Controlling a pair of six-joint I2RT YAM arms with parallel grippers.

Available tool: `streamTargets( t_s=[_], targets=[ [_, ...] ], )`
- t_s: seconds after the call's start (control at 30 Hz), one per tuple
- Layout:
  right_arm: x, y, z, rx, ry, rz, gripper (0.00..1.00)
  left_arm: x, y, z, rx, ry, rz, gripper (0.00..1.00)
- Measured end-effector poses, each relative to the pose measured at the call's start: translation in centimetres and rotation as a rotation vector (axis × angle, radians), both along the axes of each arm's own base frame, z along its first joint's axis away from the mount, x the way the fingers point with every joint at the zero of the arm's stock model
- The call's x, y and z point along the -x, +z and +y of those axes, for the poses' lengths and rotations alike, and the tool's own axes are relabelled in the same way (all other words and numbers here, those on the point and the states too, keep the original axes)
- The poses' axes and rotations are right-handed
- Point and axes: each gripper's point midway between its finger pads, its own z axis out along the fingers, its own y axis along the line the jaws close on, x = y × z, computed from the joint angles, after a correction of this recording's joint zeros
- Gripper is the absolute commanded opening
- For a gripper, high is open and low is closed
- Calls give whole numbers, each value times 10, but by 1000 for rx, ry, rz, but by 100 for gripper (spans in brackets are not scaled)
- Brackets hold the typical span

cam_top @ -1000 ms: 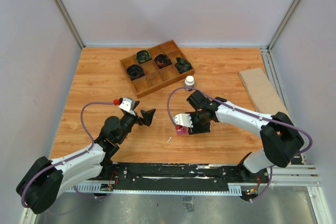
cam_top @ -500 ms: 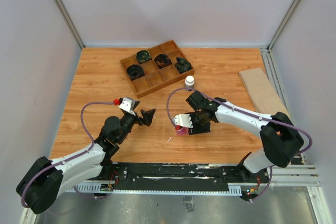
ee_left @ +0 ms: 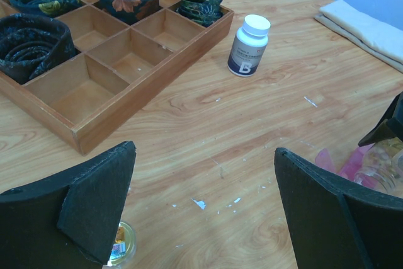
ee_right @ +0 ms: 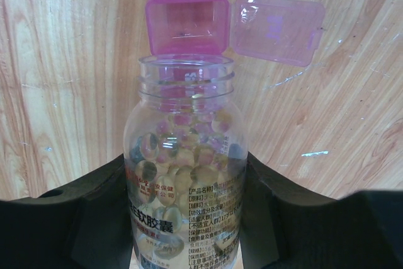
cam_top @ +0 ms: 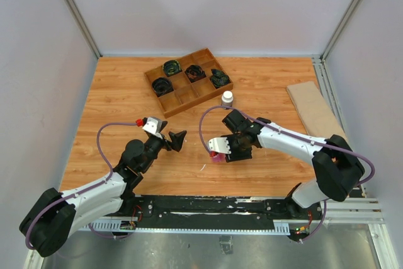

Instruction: Sort the pills into containers

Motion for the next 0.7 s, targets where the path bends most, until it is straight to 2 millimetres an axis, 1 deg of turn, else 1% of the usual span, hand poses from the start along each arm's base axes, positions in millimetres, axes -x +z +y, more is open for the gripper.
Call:
streamTargets(
  t_s=[0.27, 0.7],
  targets=[
    [-4, 1, 1, 0, -6, -17, 1, 0, 0, 0, 0, 0, 0, 96],
    [-4, 0, 0, 5, -24, -16, 1, 0, 0, 0, 0, 0, 0, 96]
  ],
)
